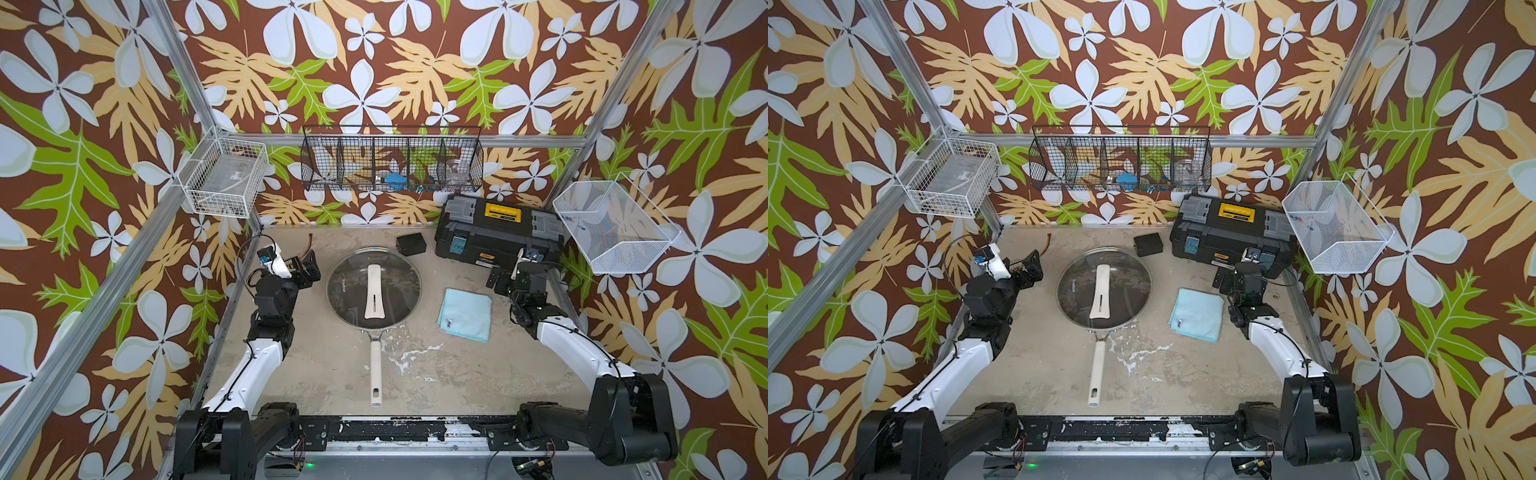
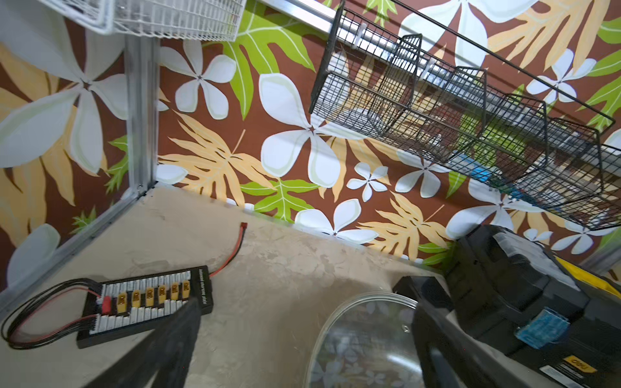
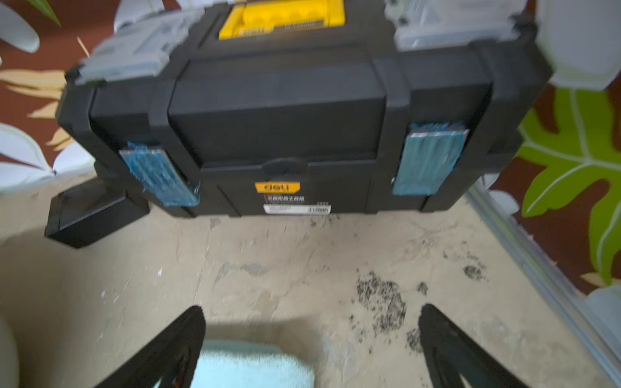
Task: Wipe the pot lid with a cloth
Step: Pick up the cleaning item at the center of the board.
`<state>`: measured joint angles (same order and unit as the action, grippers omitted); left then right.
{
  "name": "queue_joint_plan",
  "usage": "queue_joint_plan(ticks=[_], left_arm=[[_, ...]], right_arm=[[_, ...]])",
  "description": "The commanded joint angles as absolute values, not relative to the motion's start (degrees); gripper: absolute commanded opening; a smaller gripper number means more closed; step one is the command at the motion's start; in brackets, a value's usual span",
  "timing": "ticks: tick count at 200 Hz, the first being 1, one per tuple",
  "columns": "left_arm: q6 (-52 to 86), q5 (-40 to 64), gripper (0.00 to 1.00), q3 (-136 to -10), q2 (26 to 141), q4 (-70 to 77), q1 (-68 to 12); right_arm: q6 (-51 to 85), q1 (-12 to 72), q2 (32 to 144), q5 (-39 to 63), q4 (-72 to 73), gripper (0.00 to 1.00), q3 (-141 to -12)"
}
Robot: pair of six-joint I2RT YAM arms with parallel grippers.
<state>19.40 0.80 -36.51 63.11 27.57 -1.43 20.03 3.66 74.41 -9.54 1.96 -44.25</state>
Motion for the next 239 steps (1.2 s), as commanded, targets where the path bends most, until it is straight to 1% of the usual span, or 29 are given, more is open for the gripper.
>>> queue_joint_plan(ticks=[1,20,40,73,96,129,165,190,219,239], left_arm=[[21.34,3.07,1.0,-40.43,63.13,16.98,-3.18],[22.14,2.66,0.99,-42.81,62.69,13.18,-4.62],[22.83,1.87,0.97,-44.97,63.07,9.94,-6.26],[23.75,0.36,0.94,-50.13,66.76,3.42,-9.59],[22.95,-3.3,0.94,-53.62,70.49,-1.01,-13.52],[22.64,-6.34,0.92,-59.29,76.55,-6.41,-17.51],[21.82,-8.15,0.91,-65.16,81.61,-11.31,-20.88],[20.97,-8.08,0.88,-68.39,84.13,-15.32,-22.32],[19.41,-8.9,0.87,-70.59,85.24,-20.32,-24.17],[18.21,-10.23,0.85,-73.27,86.09,-24.99,-25.51]], right_arm=[[22.97,4.92,76.54,-6.93,-11.77,1.0,-47.7],[24.33,7.76,78.19,-7.52,-15.43,1.0,-49.63],[25.81,11.6,78.65,-8.27,-15.65,1.0,-49.35],[27.71,15.98,82.86,-9.26,-16.38,1.0,-49.65],[28.34,16.84,87.06,-7.18,-17.03,1.0,-50.34],[29.09,18.0,90.86,-6.86,-17.43,1.0,-50.32],[29.4,18.28,91.76,-6.77,-17.55,1.0,-49.66],[29.67,18.31,91.51,-7.92,-17.87,1.0,-48.99],[29.92,18.31,92.16,-9.14,-17.46,1.0,-48.33],[30.73,18.36,93.63,-7.69,-16.47,1.0,-47.94]])
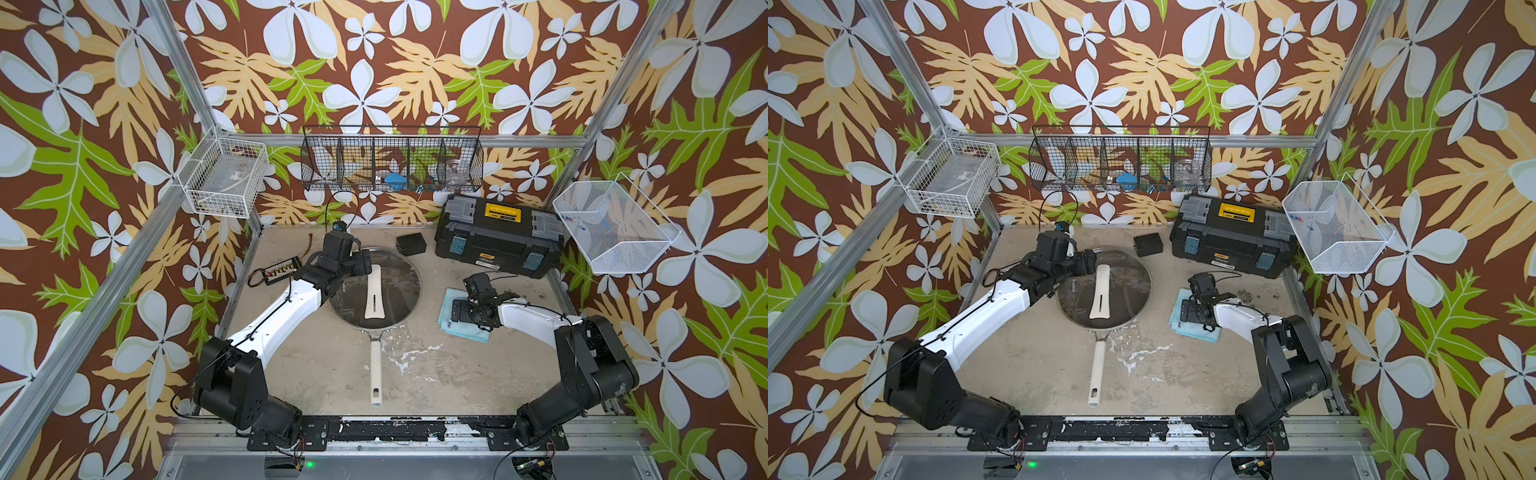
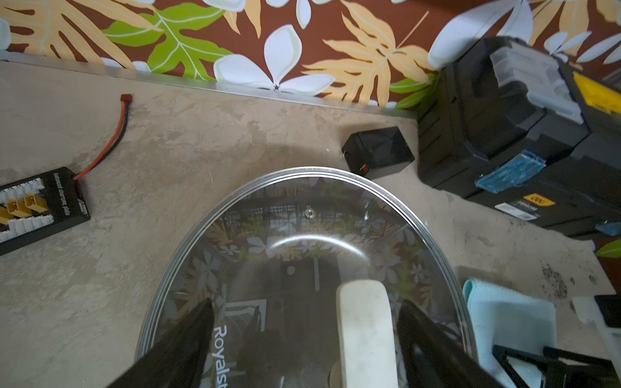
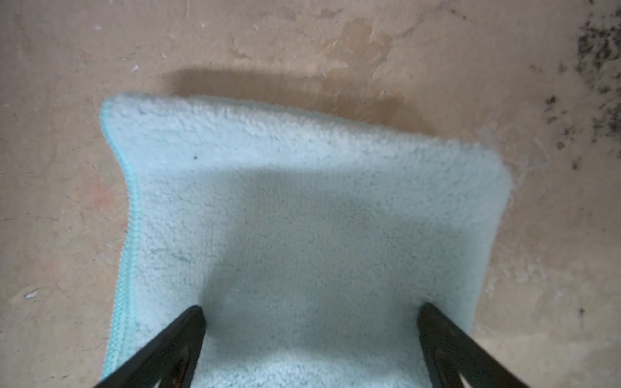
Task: Wipe the pot lid with a cloth
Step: Pick up the cleaning item at the center of the board.
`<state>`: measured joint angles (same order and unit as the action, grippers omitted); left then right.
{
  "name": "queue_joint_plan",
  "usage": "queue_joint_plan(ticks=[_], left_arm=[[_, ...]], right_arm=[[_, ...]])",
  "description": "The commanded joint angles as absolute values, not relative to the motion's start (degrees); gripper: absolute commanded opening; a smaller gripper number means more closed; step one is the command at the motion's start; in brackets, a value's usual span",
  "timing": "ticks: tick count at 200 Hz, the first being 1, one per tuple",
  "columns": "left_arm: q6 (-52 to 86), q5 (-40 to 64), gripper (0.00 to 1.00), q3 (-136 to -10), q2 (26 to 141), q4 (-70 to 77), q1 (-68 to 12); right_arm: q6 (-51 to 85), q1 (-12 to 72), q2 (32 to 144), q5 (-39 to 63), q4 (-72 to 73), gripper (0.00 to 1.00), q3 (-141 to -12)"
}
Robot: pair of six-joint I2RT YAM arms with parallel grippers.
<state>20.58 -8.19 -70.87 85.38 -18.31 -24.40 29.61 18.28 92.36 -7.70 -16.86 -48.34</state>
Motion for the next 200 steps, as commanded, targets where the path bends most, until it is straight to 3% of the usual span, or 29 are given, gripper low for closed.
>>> queue_joint_plan(ticks=[1,99,115,168,184,200], left_arm=[[18.2,-10.26,0.85,-73.46,86.11,-25.24,-25.59],[17.19,-9.58,0.82,-78.31,89.0,-35.61,-27.85],[17.23,-9.57,0.81,-78.98,90.14,-36.57,-28.58],[18.09,-10.42,0.75,-82.83,94.45,-39.38,-31.02],[18.43,-10.6,0.74,-84.28,95.17,-40.51,-31.61],[18.61,-11.21,0.74,-85.29,95.45,-41.6,-32.14]], right_arm=[[30.79,18.37,93.7,-7.54,-16.41,1.0,-47.92],[32.87,22.09,100.17,-8.22,-13.57,1.0,-48.86],[32.61,22.19,100.74,-7.89,-13.02,0.96,-48.84],[30.89,22.37,102.65,-7.19,-12.14,0.69,-48.49],[30.31,22.39,102.38,-7.08,-11.74,0.52,-48.09],[29.81,22.35,102.2,-6.76,-11.45,0.28,-47.84]])
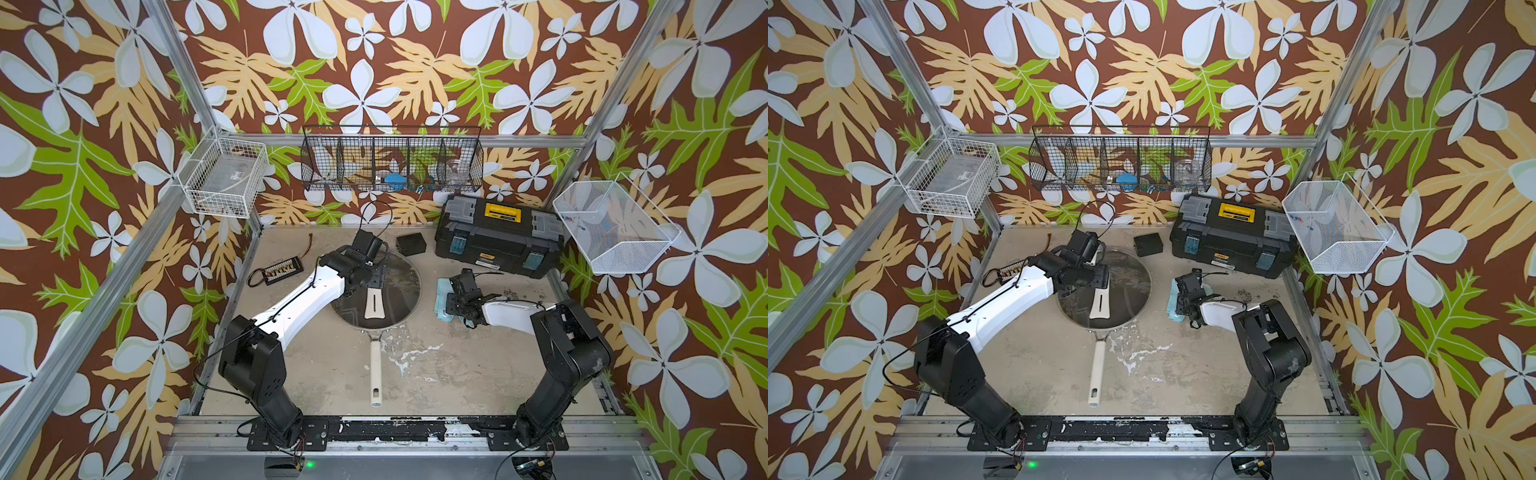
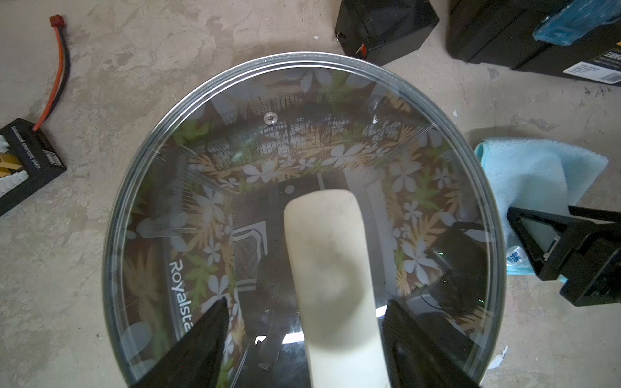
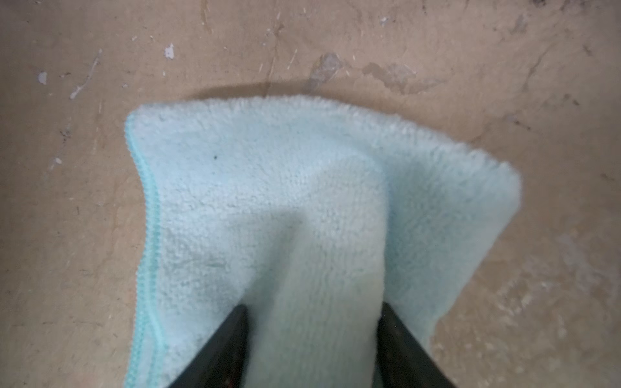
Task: Wipe the pot lid with a cloth
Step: Pick up the cleaning item at the center of the board, then pick up the pot lid from the cooking pot.
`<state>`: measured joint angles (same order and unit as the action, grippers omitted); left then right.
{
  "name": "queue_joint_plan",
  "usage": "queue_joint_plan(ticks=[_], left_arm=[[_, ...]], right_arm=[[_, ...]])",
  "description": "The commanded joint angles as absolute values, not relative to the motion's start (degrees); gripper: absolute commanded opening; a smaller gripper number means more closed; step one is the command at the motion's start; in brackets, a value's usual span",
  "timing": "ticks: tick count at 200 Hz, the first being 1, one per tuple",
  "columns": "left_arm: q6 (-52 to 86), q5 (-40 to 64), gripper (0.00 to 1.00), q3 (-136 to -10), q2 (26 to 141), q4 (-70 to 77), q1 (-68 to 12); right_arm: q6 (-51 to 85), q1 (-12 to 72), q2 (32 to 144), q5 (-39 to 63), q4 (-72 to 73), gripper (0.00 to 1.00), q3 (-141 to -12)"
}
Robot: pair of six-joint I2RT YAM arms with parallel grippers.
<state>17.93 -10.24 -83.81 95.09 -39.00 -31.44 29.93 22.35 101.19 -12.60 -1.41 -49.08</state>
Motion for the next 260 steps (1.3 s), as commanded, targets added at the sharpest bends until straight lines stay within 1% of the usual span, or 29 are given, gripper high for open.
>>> queue_joint_plan(ticks=[1,13,19,34,98,149,166,187,207,260], left_arm=[[18.62,-11.23,0.74,-85.32,95.45,-41.67,-32.16],[19.13,-11.27,0.74,-85.43,95.6,-42.07,-32.39],[19.4,-11.08,0.73,-85.51,95.7,-42.3,-32.52],[19.99,-10.63,0.72,-85.69,96.22,-42.82,-32.9],[22.49,-11.97,0.71,-85.25,98.47,-44.18,-35.65],[23.2,-13.42,0.65,-83.9,99.67,-44.69,-36.12],[23.29,-13.77,0.6,-83.76,99.76,-44.64,-36.12],[23.54,-13.64,0.59,-84.61,99.94,-44.54,-36.12],[23.57,-13.49,0.56,-85.85,100.44,-44.56,-36.12],[23.73,-12.66,0.53,-87.1,102.4,-44.6,-36.25]], right_arm=[[29.76,22.34,102.17,-6.77,-11.44,0.27,-47.82],[29.54,22.33,101.94,-6.68,-11.19,0.11,-47.56],[29.45,22.33,101.86,-6.57,-11.03,0.05,-47.43],[29.2,22.41,101.38,-6.5,-10.45,0.0,-46.91],[28.13,22.41,99.71,-5.79,-8.53,0.0,-44.93],[27.59,22.34,99.05,-5.45,-7.56,0.0,-44.03],[27.51,22.34,98.81,-5.38,-7.47,0.0,-43.79],[27.47,22.41,98.36,-5.33,-7.05,0.0,-43.38],[27.51,22.37,98.09,-5.36,-6.86,0.0,-43.0],[27.29,22.34,97.69,-5.46,-6.59,0.0,-42.51]])
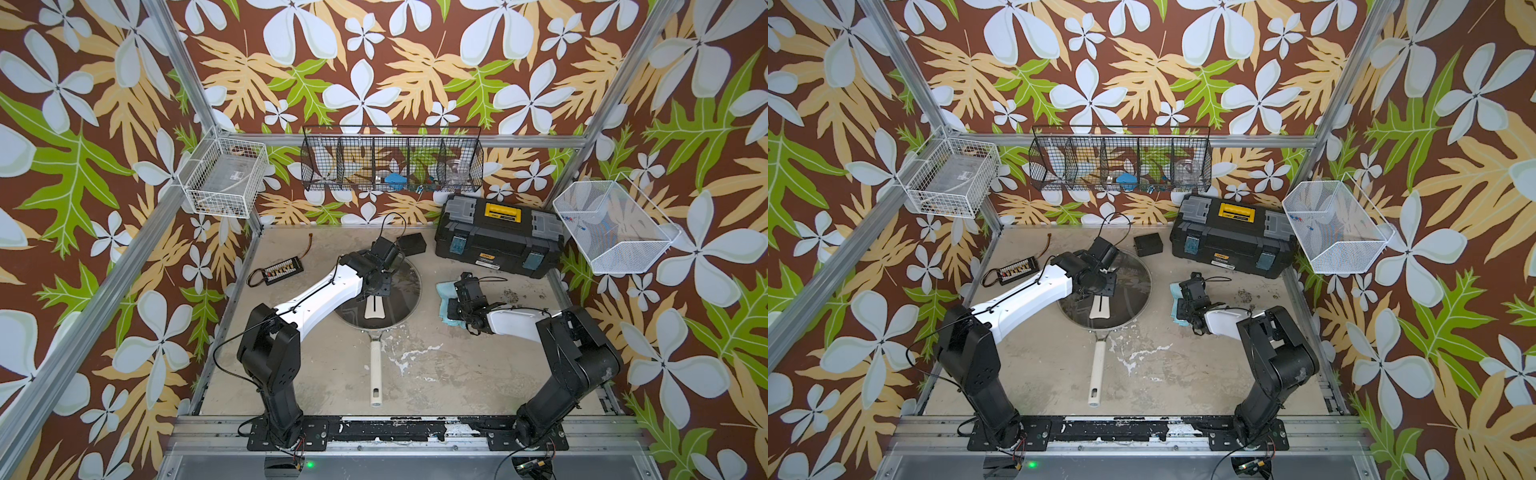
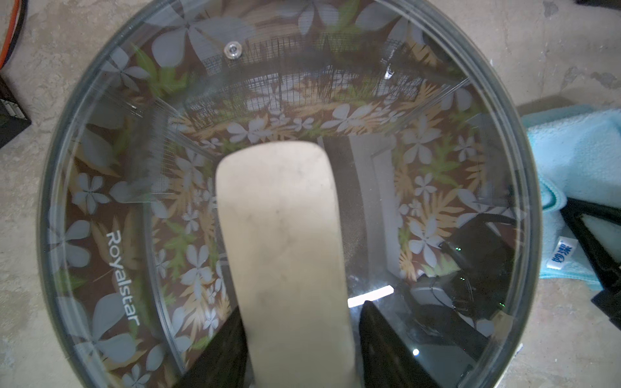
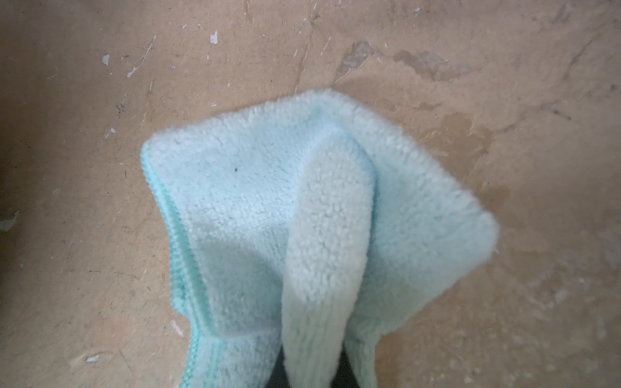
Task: Wipe the pot lid with a cloth
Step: Pick up the pot lid from the cooking pot.
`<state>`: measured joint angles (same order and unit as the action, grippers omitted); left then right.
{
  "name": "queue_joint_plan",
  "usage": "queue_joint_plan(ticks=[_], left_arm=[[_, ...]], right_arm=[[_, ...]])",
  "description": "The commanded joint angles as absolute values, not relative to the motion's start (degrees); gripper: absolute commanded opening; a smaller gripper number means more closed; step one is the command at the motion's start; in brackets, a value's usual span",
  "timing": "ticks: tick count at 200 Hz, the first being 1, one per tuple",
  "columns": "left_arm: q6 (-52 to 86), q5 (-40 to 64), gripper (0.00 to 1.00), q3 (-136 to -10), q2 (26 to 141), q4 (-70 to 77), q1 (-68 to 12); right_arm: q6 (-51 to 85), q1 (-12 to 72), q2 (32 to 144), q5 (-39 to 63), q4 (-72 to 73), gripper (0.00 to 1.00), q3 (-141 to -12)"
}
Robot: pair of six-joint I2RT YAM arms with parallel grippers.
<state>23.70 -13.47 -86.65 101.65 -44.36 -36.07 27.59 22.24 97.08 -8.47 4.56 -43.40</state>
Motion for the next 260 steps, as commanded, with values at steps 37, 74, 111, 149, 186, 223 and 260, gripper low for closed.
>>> queue_joint_plan(ticks=[37,74,111,149,186,223,260], left_arm=[[23.73,-13.69,0.54,-87.7,103.36,-45.8,-36.63],[23.59,-13.85,0.36,-87.98,103.45,-46.14,-36.74],[23.47,-13.89,0.08,-88.92,103.71,-46.95,-36.74],[23.55,-14.55,0.0,-90.58,103.07,-47.41,-36.78],[24.3,-16.12,0.0,-91.67,102.88,-48.73,-36.82],[25.49,-16.77,0.0,-91.75,101.56,-48.53,-36.75],[24.92,-18.07,0.0,-88.83,95.39,-43.08,-36.78]], right_arm=[[27.15,22.41,97.53,-5.43,-6.25,0.0,-42.23],[26.98,22.36,97.49,-5.82,-6.15,0.0,-42.11],[26.77,22.33,97.51,-6.2,-6.06,0.0,-42.17],[26.72,22.4,97.56,-6.18,-5.98,0.0,-42.14],[26.5,22.4,97.56,-6.17,-5.98,0.0,-42.17],[26.33,22.4,97.18,-6.05,-5.65,0.0,-41.76],[25.68,22.39,96.59,-5.8,-4.75,0.0,-41.02]])
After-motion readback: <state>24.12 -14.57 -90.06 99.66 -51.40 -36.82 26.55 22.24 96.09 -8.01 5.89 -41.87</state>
